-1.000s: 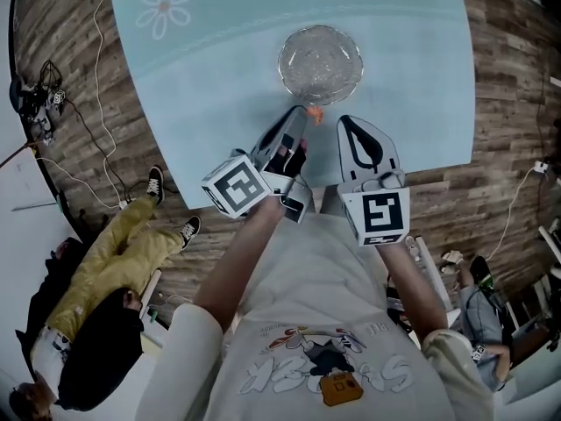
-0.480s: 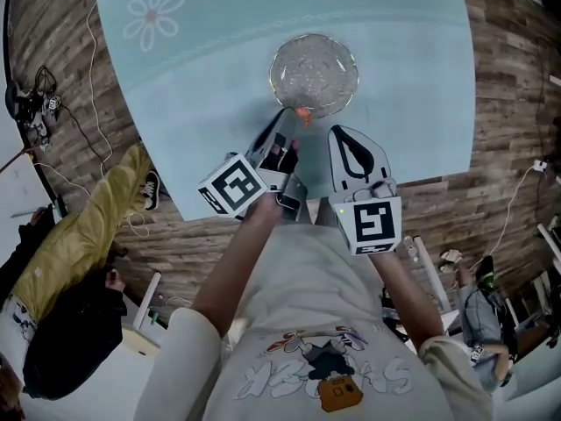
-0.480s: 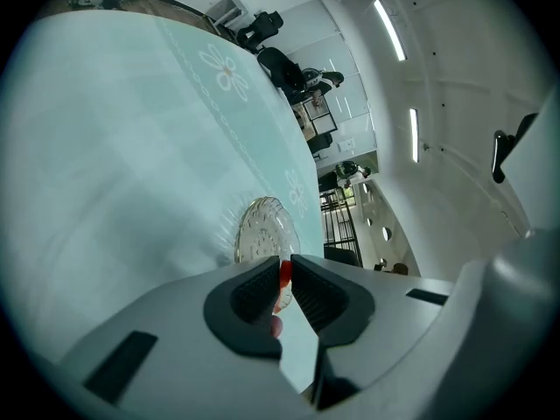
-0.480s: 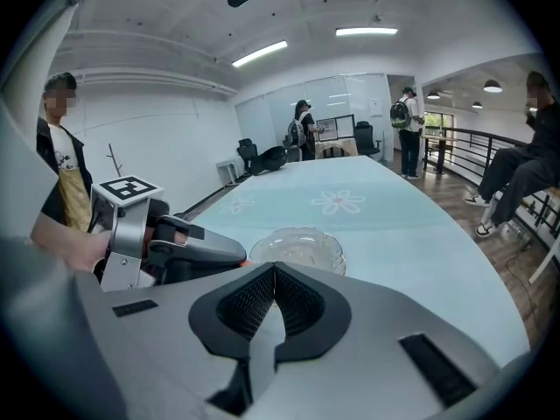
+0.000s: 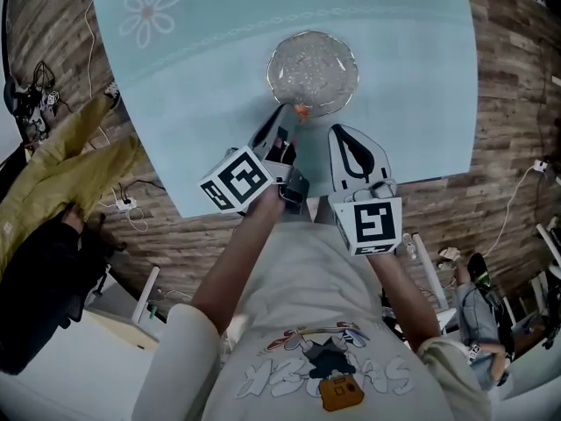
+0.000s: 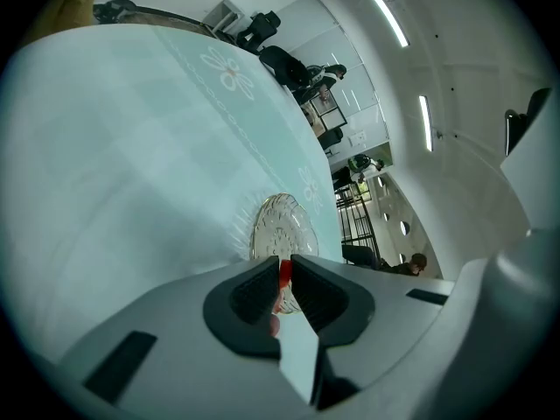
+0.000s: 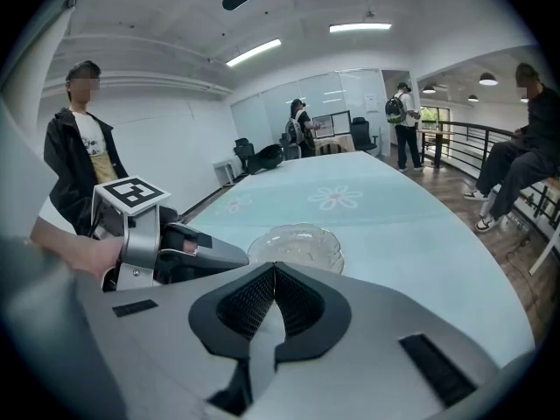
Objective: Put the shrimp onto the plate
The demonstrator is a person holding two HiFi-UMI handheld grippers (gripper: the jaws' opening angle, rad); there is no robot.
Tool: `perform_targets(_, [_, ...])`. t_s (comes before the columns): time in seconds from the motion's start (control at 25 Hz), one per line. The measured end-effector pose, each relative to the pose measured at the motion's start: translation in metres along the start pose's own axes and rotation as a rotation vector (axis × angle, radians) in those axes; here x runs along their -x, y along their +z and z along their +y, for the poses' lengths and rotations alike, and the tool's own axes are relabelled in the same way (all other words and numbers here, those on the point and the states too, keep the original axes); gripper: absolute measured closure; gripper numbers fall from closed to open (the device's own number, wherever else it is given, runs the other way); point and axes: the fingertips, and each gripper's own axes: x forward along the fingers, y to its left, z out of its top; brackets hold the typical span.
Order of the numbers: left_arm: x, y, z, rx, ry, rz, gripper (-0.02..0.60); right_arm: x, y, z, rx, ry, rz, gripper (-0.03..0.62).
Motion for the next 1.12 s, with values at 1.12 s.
perform_targets(1.12, [0.011,-0.005,-0.012,-0.106,0.055,0.007,0.535,0.018,0.006,-0.007,0.005,-0.017,-0.031,0.569])
